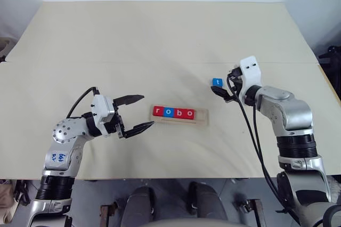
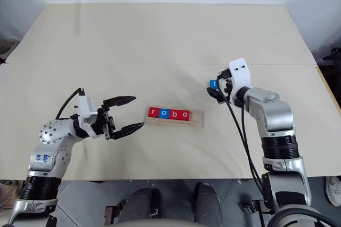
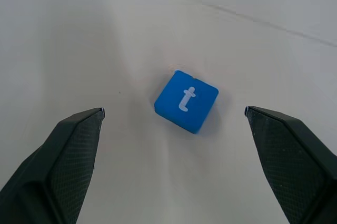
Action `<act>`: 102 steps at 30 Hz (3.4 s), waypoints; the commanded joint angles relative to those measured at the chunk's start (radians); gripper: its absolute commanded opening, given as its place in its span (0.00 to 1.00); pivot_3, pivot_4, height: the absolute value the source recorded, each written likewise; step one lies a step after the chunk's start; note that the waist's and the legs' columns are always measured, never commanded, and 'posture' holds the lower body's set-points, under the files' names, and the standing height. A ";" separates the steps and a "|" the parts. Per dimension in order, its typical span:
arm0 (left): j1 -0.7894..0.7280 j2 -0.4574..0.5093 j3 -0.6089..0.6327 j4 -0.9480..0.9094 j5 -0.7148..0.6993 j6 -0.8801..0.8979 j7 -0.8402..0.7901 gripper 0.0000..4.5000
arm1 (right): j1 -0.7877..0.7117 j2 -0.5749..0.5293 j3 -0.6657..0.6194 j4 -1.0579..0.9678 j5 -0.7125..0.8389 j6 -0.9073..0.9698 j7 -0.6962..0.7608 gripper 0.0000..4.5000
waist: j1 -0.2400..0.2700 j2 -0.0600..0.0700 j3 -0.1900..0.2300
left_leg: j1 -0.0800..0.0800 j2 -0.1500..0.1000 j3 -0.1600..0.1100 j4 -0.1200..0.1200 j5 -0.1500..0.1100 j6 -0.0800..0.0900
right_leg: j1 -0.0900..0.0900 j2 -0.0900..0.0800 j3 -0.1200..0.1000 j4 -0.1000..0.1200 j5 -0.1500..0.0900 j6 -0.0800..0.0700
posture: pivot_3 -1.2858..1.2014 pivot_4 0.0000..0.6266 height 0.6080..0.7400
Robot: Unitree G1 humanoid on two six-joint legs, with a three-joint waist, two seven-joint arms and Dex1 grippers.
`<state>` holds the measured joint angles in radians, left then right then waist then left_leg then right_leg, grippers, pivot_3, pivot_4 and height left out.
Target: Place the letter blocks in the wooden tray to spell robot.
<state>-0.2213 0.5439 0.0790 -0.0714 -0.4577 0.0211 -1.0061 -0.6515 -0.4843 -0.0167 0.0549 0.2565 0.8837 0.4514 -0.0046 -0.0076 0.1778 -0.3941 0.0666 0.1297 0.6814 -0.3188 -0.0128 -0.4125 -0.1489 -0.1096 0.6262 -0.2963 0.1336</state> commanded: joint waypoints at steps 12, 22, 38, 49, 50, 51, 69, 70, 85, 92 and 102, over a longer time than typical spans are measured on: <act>0.003 -0.004 0.004 -0.050 -0.003 0.008 0.025 1.00 | -0.075 0.167 -0.035 0.067 -0.074 0.031 -0.238 0.99 | -0.015 0.000 0.000 | -0.001 0.000 0.000 -0.001 0.000 0.000 | -0.001 0.000 0.000 0.000 0.000 0.000 | 0.52 0.24 1.00; 0.015 0.000 0.013 -0.065 -0.005 0.008 0.041 1.00 | -0.095 0.194 -0.057 0.106 -0.094 0.011 -0.312 0.41 | -0.024 0.000 0.000 | -0.002 0.000 0.000 -0.001 0.000 0.000 | -0.001 0.000 0.000 0.000 0.000 0.000 | 0.52 0.24 1.00; -0.048 -0.014 -0.029 0.009 -0.013 0.023 -0.030 1.00 | 0.278 0.052 -0.198 -0.580 0.099 0.454 -0.182 0.35 | -0.023 0.000 0.000 | -0.006 0.000 -0.004 -0.001 0.000 0.000 | -0.003 0.000 -0.003 -0.001 0.000 0.000 | 0.52 0.24 1.00; -0.073 -0.017 -0.029 0.027 -0.004 0.023 -0.038 1.00 | 0.332 0.079 -0.212 -0.677 0.157 0.633 -0.157 0.70 | -0.020 0.000 0.000 | -0.006 0.000 -0.006 0.000 0.000 0.000 | -0.002 0.000 -0.004 -0.001 0.000 -0.001 | 0.52 0.24 1.00; -0.070 -0.016 -0.027 0.023 -0.004 0.023 -0.036 1.00 | 0.320 0.041 -0.205 -0.653 0.170 0.605 -0.120 0.76 | -0.020 0.000 0.000 | -0.006 0.000 -0.006 0.000 0.000 0.000 | -0.002 0.000 -0.005 -0.001 0.000 -0.001 | 0.52 0.24 1.00; -0.066 -0.014 -0.025 0.020 -0.004 0.023 -0.034 1.00 | 0.307 0.001 -0.199 -0.619 0.177 0.565 -0.082 0.84 | -0.021 0.000 0.000 | -0.006 0.000 -0.006 0.000 0.000 0.000 | -0.002 0.000 -0.004 -0.002 0.000 -0.001 | 0.52 0.24 1.00; -0.019 0.020 -0.054 -0.028 0.012 0.002 -0.081 1.00 | -0.057 -0.360 0.216 0.539 -0.158 -0.963 0.897 0.98 | -0.024 -0.001 0.000 | -0.004 0.000 -0.003 0.001 0.000 0.000 | 0.000 0.000 -0.004 -0.004 0.000 0.001 | 0.52 0.24 1.00; -0.017 0.019 -0.051 -0.031 0.012 0.002 -0.079 1.00 | -0.083 -0.352 0.227 0.583 -0.173 -0.991 0.917 0.98 | -0.023 0.000 0.000 | -0.003 0.000 -0.003 0.001 0.000 -0.001 | 0.001 0.000 -0.004 -0.004 0.000 0.001 | 0.52 0.24 1.00; -0.015 0.020 -0.028 -0.043 0.000 0.018 -0.048 1.00 | -0.176 -0.296 0.219 0.673 -0.182 -1.015 1.065 0.33 | -0.023 0.000 0.000 | -0.001 0.000 -0.003 0.002 0.001 -0.001 | 0.003 0.000 -0.004 -0.002 0.000 0.001 | 0.52 0.24 1.00; -0.027 0.016 -0.031 -0.029 0.005 0.014 -0.047 1.00 | -0.131 -0.279 0.246 0.267 -0.088 -0.571 1.061 0.33 | -0.021 0.000 0.001 | -0.001 0.000 -0.003 0.002 0.001 -0.001 | 0.002 0.000 -0.003 -0.001 0.000 0.000 | 0.52 0.24 1.00; -0.027 0.015 -0.027 -0.036 0.006 0.013 -0.038 1.00 | -0.140 -0.200 0.316 0.172 -0.146 -0.441 0.942 0.33 | -0.020 0.000 0.001 | -0.002 0.000 -0.003 0.002 0.001 -0.001 | 0.001 0.000 -0.003 -0.001 0.000 0.000 | 0.52 0.24 1.00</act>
<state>-0.2395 0.5553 0.0327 -0.0767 -0.4453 0.0437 -1.0473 -0.7829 -0.6897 0.3035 0.2672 0.1125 0.4406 1.3989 -0.0248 -0.0073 0.1783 -0.3964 0.0664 0.1265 0.6830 -0.3182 -0.0138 -0.4118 -0.1489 -0.1128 0.6250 -0.2961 0.1340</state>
